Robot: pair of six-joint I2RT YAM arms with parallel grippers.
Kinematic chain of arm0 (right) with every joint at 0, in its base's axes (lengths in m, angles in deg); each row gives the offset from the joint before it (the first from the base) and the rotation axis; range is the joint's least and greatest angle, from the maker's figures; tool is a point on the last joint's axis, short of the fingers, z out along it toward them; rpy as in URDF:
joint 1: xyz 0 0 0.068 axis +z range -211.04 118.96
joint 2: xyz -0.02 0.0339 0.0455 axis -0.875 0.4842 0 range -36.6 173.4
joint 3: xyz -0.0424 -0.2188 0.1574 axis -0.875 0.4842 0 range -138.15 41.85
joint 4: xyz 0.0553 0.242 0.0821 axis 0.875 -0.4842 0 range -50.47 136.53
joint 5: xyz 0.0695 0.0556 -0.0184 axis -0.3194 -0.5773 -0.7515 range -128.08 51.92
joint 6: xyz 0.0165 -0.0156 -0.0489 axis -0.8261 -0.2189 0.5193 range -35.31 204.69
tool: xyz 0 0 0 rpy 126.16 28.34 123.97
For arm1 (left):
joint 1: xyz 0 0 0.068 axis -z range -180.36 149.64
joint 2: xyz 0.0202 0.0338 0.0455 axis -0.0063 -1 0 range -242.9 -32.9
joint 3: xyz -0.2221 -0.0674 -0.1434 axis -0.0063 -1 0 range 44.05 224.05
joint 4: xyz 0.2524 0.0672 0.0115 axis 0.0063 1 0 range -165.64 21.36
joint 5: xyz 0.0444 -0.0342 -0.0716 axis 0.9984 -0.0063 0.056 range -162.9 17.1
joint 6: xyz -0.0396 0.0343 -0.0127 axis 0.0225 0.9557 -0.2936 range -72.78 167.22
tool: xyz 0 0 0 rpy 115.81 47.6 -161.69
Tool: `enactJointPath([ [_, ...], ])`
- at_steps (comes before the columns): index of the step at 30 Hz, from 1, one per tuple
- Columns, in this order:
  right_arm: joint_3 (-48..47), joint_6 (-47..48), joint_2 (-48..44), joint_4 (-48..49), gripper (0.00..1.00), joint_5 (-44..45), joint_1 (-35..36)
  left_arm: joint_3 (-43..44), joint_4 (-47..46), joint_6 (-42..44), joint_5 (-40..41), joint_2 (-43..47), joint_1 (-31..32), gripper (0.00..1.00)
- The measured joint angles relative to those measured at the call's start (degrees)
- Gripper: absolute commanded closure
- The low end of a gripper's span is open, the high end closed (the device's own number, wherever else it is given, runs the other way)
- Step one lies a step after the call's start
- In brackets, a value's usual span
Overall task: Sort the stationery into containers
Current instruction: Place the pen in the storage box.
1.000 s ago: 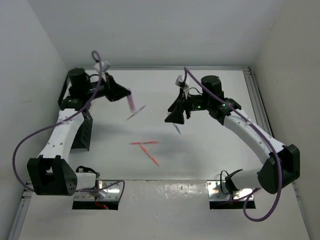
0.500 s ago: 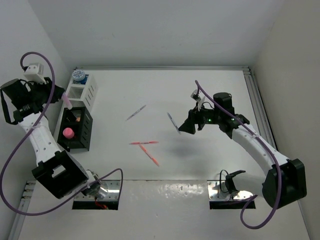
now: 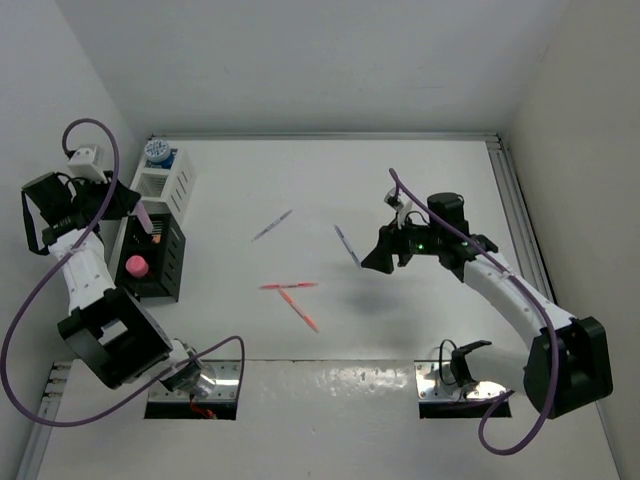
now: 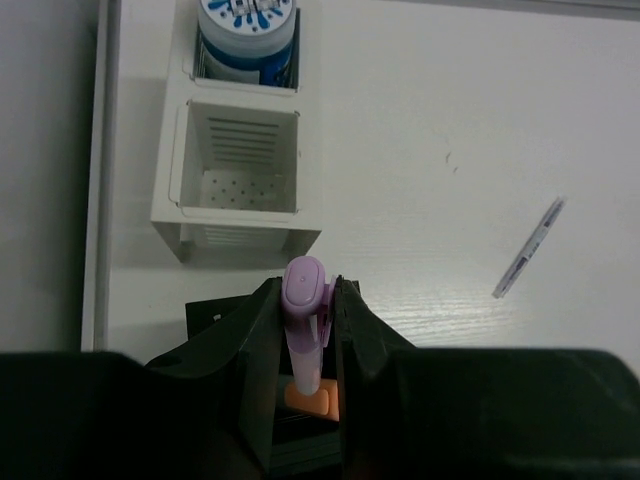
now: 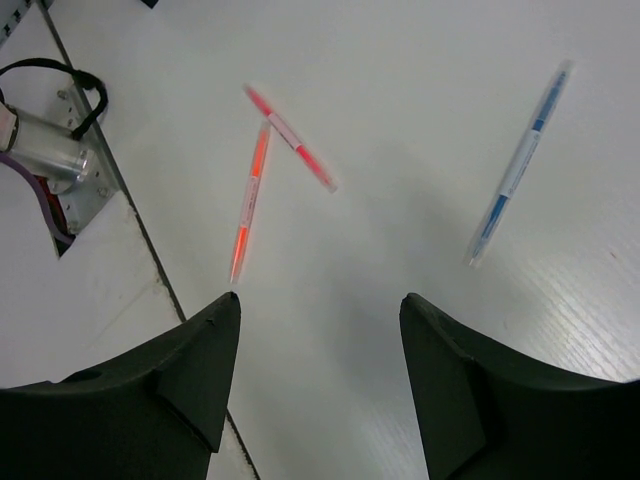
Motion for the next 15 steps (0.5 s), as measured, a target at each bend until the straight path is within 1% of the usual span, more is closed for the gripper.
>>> enactJointPath([
  [6,0.0,0.3,0.9,0.4,0.37,0.3,0.0,-3.3,-1.1,1.3,1.3,-0.6,0.3,1.0],
  [7,0.0,0.5,1.1,0.6,0.37,0.5,0.1,-3.6,-1.3,1.7,1.8,-0.6,0.3,0.92],
  [8,0.0,0.8,1.5,0.6,0.37,0.8,0.4,-3.7,-1.4,1.9,2.3,-0.6,0.2,0.92],
  [9,0.0,1.3,1.9,0.6,0.38,1.2,0.7,-4.2,-1.9,2.2,2.6,-0.5,0.1,0.67],
  [10,0.0,1.8,2.3,0.6,0.38,1.5,1.2,-5.1,-2.5,2.7,3.0,-0.1,0.0,0.59],
  [12,-0.1,2.8,3.6,0.4,0.4,2.2,2.6,-7.4,-2.5,3.4,3.7,0.5,-0.1,0.52],
  [14,-1.4,4.5,5.4,-1.1,0.41,3.0,4.5,-8.4,-1.9,3.8,4.0,0.5,-0.1,0.49],
  [15,-2.9,5.7,6.8,-2.4,0.41,3.5,5.8,-8.7,-1.4,4.0,4.2,0.5,-0.1,0.46],
])
